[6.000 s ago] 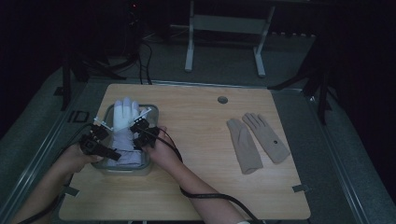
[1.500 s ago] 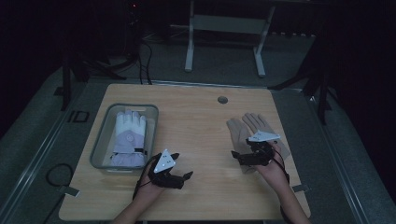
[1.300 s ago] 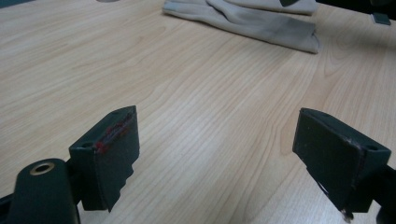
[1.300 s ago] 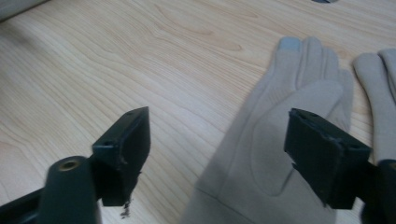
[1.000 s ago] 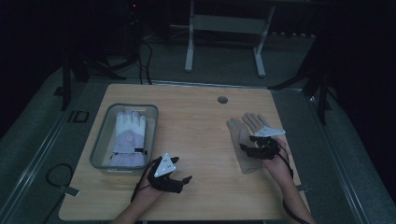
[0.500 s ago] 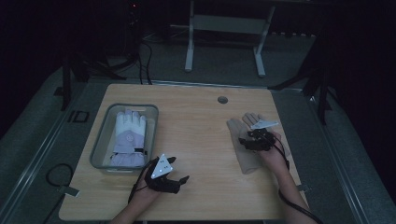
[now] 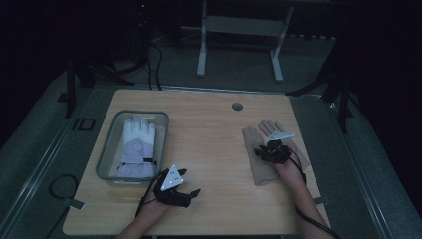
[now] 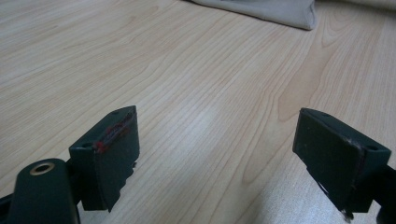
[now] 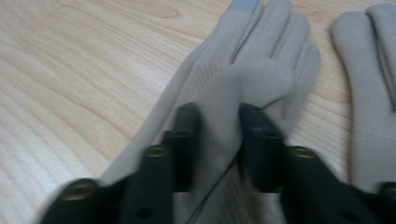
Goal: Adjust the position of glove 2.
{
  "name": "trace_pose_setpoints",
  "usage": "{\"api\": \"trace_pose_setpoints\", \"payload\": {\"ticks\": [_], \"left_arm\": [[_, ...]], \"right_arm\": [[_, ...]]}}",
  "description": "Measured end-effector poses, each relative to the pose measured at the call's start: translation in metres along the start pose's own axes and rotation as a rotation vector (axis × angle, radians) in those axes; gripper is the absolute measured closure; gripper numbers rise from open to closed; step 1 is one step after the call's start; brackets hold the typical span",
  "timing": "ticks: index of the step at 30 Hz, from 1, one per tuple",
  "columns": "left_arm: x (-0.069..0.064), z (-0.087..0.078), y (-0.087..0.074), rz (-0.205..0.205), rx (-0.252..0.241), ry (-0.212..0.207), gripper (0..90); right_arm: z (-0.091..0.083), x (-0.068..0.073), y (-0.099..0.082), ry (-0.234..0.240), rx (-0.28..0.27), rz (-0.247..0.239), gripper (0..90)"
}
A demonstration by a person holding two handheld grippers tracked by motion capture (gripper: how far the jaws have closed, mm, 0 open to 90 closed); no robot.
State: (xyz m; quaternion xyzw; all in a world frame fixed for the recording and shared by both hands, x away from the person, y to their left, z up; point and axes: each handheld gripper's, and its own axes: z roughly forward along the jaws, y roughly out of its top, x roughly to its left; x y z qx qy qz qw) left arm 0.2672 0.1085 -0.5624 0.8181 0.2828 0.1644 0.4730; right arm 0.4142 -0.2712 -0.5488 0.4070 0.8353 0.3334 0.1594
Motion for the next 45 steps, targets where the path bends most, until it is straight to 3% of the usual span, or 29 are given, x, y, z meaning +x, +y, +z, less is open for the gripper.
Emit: {"api": "trace_pose_setpoints", "payload": {"ticks": [3, 9, 12, 14, 15, 18, 24, 25, 32, 35, 37, 38, 39, 40, 42, 45], "left_arm": [[0.000, 0.000, 0.001, -0.003, -0.004, 0.002, 14.8], [0.000, 0.000, 0.001, -0.008, -0.011, 0.003, 14.8], [0.000, -0.001, 0.001, -0.006, -0.015, 0.008, 14.9], [0.001, -0.002, 0.001, -0.007, -0.014, 0.009, 14.8], [0.001, -0.002, 0.001, -0.007, -0.014, 0.009, 14.8], [0.001, -0.002, 0.001, -0.005, -0.017, 0.012, 14.8], [0.000, -0.003, 0.002, -0.003, -0.026, 0.016, 14.8], [0.000, -0.003, 0.001, -0.002, -0.026, 0.015, 14.8], [-0.001, -0.003, 0.000, 0.004, -0.017, 0.005, 14.9], [-0.001, -0.002, -0.002, 0.007, -0.008, -0.003, 14.8], [-0.002, -0.002, -0.001, 0.006, -0.012, -0.003, 14.9], [-0.002, -0.002, -0.001, 0.006, -0.012, -0.003, 14.9], [-0.002, -0.002, -0.001, 0.006, -0.012, -0.003, 14.9], [-0.002, -0.002, -0.001, 0.004, -0.016, -0.003, 14.9], [-0.002, -0.002, -0.001, 0.003, -0.018, -0.005, 14.8], [-0.002, -0.003, -0.001, 0.003, -0.019, -0.005, 14.8]], "right_arm": [[0.000, 0.007, 0.002, -0.011, 0.011, 0.005, 76.3], [-0.003, 0.027, 0.008, -0.002, 0.002, 0.085, 78.6], [-0.007, 0.044, 0.017, 0.012, -0.019, 0.140, 78.9], [-0.009, 0.057, 0.024, 0.007, -0.024, 0.139, 78.9], [-0.009, 0.057, 0.024, 0.007, -0.024, 0.139, 78.9], [-0.013, 0.079, 0.037, 0.004, -0.058, 0.170, 78.8], [-0.014, 0.097, 0.054, 0.005, -0.120, 0.219, 78.7], [-0.011, 0.102, 0.057, -0.011, -0.136, 0.256, 78.7], [0.016, 0.112, 0.050, -0.035, -0.075, 0.258, 77.8], [0.033, 0.113, 0.040, -0.027, -0.021, 0.246, 71.4], [0.036, 0.115, 0.037, -0.026, -0.020, 0.225, 63.0], [0.036, 0.115, 0.037, -0.026, -0.020, 0.225, 63.0], [0.037, 0.116, 0.037, -0.024, -0.015, 0.210, 63.0], [0.037, 0.117, 0.036, -0.029, -0.019, 0.190, 55.8], [0.038, 0.119, 0.035, -0.038, -0.017, 0.154, 50.9], [0.037, 0.122, 0.034, -0.044, -0.020, 0.142, 48.9]]}}
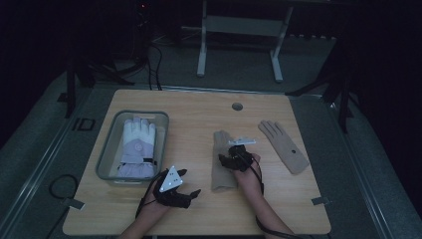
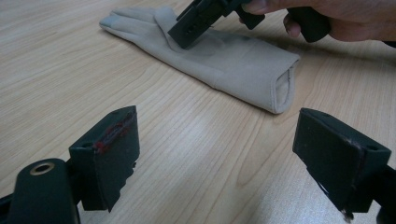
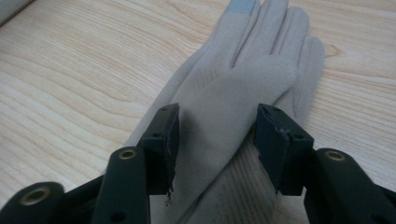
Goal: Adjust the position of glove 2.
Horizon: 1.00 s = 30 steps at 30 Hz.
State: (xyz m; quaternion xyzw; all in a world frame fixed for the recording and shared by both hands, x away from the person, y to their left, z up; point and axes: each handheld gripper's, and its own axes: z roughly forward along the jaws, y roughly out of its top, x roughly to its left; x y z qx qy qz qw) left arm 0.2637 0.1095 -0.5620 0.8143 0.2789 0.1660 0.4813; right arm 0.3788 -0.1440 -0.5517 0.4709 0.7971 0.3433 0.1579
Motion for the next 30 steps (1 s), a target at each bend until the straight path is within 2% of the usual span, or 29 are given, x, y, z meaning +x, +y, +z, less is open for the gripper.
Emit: {"api": "trace_pose_setpoints", "payload": {"ticks": [6, 10, 13, 17, 18, 19, 23, 24, 26, 29, 30], "left_arm": [[0.000, 0.000, -0.002, -0.006, 0.002, -0.004, 14.8], [0.000, 0.000, -0.002, -0.007, 0.004, -0.006, 14.8], [0.000, 0.000, -0.002, -0.009, 0.002, -0.007, 14.8], [0.000, 0.000, -0.002, -0.011, 0.001, -0.008, 14.8], [0.000, 0.000, -0.002, -0.011, 0.001, -0.009, 14.8], [0.001, 0.000, -0.002, -0.009, 0.005, -0.008, 14.8], [0.000, 0.001, -0.002, -0.008, 0.003, -0.010, 14.8], [0.000, 0.001, -0.002, -0.008, 0.003, -0.010, 14.8], [0.001, 0.001, -0.001, -0.008, 0.003, -0.010, 14.8], [0.001, 0.001, -0.001, -0.010, 0.001, -0.010, 14.8], [0.001, 0.001, -0.001, -0.010, 0.001, -0.010, 14.8]], "right_arm": [[-0.005, -0.001, 0.001, 0.009, -0.012, -0.014, 46.4], [-0.016, -0.006, 0.007, 0.026, -0.019, -0.056, 49.1], [-0.026, -0.011, 0.010, 0.035, -0.035, -0.086, 49.4], [-0.040, -0.026, 0.010, 0.030, -0.051, -0.099, 49.2], [-0.040, -0.026, 0.010, 0.030, -0.051, -0.099, 49.2], [-0.047, -0.036, 0.010, 0.028, -0.054, -0.093, 48.4], [-0.058, -0.060, 0.007, 0.002, -0.062, -0.065, 46.7], [-0.058, -0.060, 0.007, 0.002, -0.062, -0.065, 46.7], [-0.065, -0.078, 0.005, -0.027, -0.068, -0.062, 46.7], [-0.072, -0.095, 0.002, -0.049, -0.074, -0.047, 48.5], [-0.072, -0.095, 0.002, -0.049, -0.074, -0.047, 48.5]]}}
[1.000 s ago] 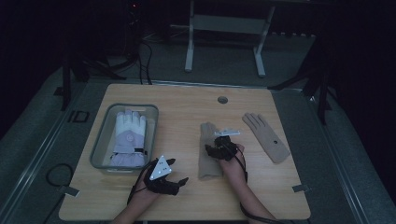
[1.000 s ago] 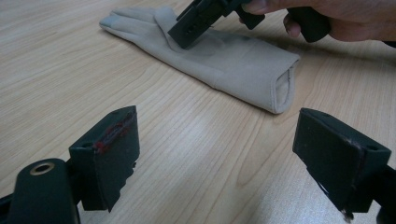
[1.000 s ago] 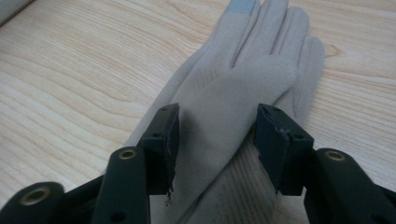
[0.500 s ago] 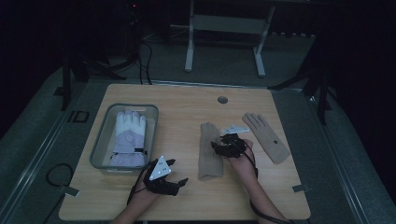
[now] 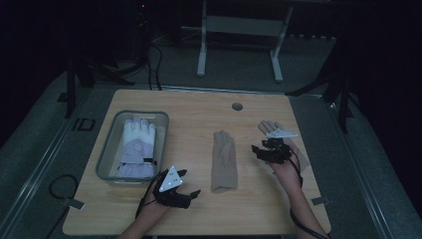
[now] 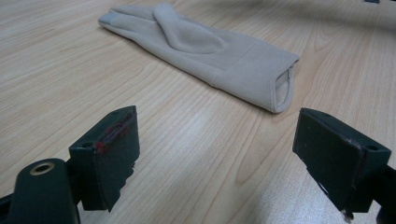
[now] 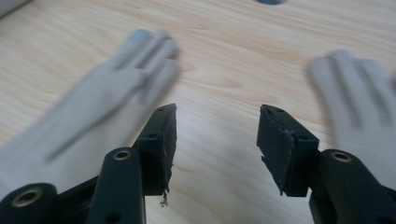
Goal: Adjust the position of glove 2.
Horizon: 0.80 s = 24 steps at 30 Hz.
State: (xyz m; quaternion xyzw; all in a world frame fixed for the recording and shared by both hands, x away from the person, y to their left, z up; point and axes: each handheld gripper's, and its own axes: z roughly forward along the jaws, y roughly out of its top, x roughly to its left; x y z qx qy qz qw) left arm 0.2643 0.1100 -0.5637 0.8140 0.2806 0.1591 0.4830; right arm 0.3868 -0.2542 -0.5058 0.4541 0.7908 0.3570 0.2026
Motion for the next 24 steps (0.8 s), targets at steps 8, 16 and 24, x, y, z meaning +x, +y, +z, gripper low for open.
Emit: {"api": "trace_pose_setpoints", "payload": {"ticks": [8, 16, 24], "left_arm": [[0.000, 0.000, 0.000, 0.000, -0.001, -0.001, 14.8], [0.000, 0.000, 0.000, -0.001, 0.004, -0.001, 14.8], [0.000, 0.000, 0.000, -0.002, 0.005, -0.001, 14.8]], "right_arm": [[-0.012, -0.053, -0.018, -0.067, 0.003, 0.040, 54.6], [-0.013, -0.088, -0.029, -0.115, 0.004, 0.061, 56.3], [-0.005, -0.103, -0.034, -0.115, 0.009, 0.062, 54.0]]}}
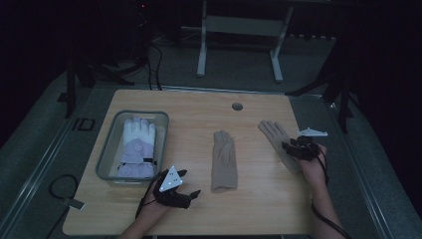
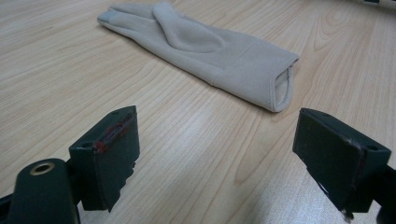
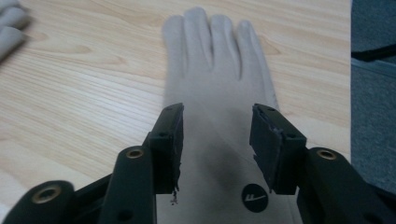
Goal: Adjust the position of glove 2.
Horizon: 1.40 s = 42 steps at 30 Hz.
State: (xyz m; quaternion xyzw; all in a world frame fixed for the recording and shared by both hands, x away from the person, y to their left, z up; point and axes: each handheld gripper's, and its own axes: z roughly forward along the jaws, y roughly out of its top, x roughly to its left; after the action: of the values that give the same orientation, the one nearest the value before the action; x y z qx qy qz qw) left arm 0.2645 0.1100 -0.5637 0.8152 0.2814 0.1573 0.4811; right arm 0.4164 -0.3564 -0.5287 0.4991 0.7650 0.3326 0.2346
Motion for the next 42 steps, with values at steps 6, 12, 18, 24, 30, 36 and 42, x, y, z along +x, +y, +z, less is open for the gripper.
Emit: {"api": "trace_pose_setpoints", "payload": {"ticks": [6, 12, 18, 24, 30, 36, 42], "left_arm": [[0.000, 0.000, 0.000, -0.001, 0.001, -0.001, 14.8], [0.000, 0.001, 0.000, -0.002, 0.004, -0.003, 14.8], [-0.001, 0.001, 0.000, 0.003, 0.003, -0.001, 14.8], [-0.001, 0.000, 0.000, 0.003, 0.001, 0.001, 14.8], [-0.001, 0.000, 0.000, 0.002, -0.001, -0.002, 14.8], [-0.001, 0.000, 0.001, 0.000, -0.002, -0.002, 14.8], [-0.001, -0.001, 0.001, 0.003, -0.004, -0.001, 14.8]], "right_arm": [[0.012, -0.004, -0.006, 0.006, 0.049, 0.011, 50.6], [0.018, -0.007, -0.011, 0.034, 0.054, 0.046, 51.6], [0.017, -0.002, -0.012, 0.023, 0.050, 0.050, 74.5], [0.014, 0.015, -0.005, -0.019, 0.092, 0.102, 81.8], [0.004, 0.033, -0.002, -0.037, 0.071, 0.167, 82.2], [-0.011, 0.052, 0.000, -0.056, 0.017, 0.241, 82.5], [-0.029, 0.070, -0.006, -0.143, -0.011, 0.269, 82.4]]}}
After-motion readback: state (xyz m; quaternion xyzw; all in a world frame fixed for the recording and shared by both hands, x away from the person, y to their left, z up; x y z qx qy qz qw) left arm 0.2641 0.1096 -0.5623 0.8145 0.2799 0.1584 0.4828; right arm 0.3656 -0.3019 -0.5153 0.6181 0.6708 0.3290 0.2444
